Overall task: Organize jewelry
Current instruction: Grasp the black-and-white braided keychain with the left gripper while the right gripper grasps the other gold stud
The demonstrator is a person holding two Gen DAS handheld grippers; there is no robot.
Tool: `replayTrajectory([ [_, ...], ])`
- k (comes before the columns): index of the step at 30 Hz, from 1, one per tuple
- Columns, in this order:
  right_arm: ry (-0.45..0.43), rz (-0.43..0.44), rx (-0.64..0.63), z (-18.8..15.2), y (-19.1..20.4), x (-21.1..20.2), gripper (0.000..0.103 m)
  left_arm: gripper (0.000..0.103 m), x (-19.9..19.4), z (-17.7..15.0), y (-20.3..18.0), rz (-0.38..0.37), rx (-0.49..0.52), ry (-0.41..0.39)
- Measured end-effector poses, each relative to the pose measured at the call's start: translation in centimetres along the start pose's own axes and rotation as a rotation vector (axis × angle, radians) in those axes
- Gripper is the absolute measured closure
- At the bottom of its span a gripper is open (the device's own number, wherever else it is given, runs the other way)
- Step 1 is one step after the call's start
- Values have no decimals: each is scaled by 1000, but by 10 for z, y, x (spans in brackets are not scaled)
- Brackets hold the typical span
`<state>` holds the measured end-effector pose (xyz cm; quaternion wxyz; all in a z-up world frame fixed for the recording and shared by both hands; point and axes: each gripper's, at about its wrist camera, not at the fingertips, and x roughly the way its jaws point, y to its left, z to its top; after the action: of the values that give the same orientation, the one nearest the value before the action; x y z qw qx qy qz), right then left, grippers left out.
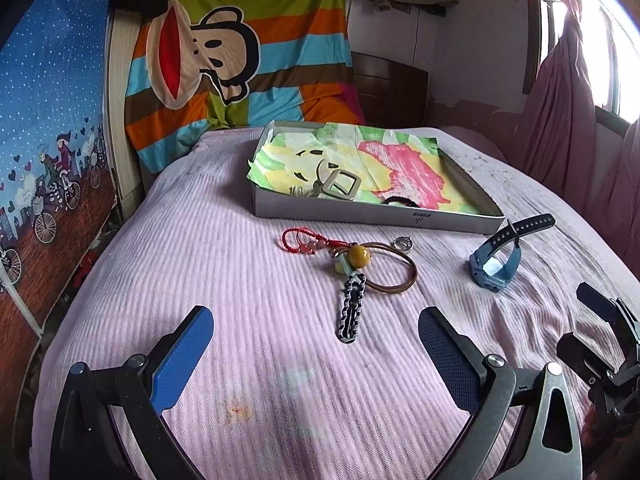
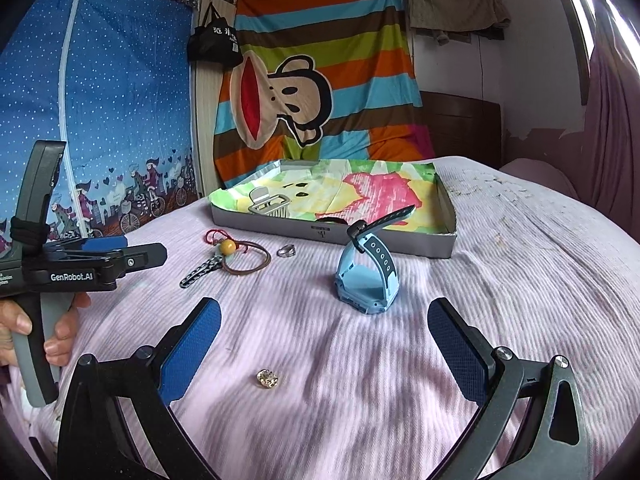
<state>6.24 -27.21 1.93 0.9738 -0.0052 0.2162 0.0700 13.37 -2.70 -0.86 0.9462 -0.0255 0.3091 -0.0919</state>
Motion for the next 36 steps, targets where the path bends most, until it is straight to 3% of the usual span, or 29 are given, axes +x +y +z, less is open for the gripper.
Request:
replayTrajectory([
  [5, 63, 20, -10, -8, 3, 6, 1, 3, 12, -1, -2, -19, 17, 56],
  [15, 168, 58, -32, -18, 12, 26, 2, 30, 31, 1, -12, -38, 73, 130],
  [17, 191, 68, -37, -21, 13, 31, 10, 34, 34, 1, -12, -40, 75, 139],
  [19, 213, 84, -36, -23, 14, 35, 30, 36, 37, 1, -12, -44, 75, 143],
  [26, 253, 114, -35, -31, 16, 45, 44, 46, 44, 0, -12, -48, 75, 158],
  [31, 274, 128, -18, -34, 15, 51, 61, 56, 46, -3, -16, -44, 92, 163],
  [36, 279, 139, -16, -36, 16, 53, 74, 77, 45, -5, -18, -60, 106, 163],
])
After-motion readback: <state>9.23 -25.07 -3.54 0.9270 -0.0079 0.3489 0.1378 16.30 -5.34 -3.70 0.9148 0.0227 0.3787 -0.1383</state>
